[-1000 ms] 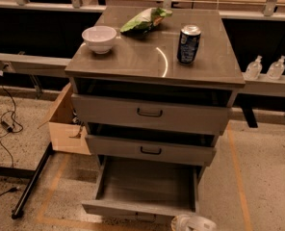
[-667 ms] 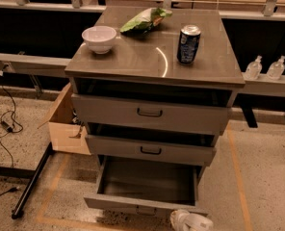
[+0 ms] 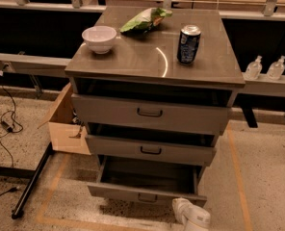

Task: Close bottom drawer

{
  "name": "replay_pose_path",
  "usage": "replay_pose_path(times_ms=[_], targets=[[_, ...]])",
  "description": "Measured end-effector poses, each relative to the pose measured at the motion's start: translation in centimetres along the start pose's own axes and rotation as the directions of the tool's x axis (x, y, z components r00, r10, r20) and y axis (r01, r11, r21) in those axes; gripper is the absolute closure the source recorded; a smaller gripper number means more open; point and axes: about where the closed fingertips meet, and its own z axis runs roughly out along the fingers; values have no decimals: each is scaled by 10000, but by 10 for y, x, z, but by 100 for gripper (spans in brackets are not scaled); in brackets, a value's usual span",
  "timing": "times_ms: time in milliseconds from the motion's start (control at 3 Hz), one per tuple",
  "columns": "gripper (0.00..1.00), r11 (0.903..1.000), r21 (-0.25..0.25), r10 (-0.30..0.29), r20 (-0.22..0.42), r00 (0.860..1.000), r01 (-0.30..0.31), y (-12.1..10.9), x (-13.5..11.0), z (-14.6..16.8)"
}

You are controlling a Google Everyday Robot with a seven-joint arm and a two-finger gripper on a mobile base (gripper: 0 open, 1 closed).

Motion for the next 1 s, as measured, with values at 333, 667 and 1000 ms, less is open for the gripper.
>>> replay_pose_path(times_ms=[333,667,1000], targets=[[100,9988,384,-284,-181,9994,291,-23,9,10],[100,9971,596,-465,-274,9985,481,-42,16,24],[100,9962,694,-516,-272,9983,533,-55,21,35]])
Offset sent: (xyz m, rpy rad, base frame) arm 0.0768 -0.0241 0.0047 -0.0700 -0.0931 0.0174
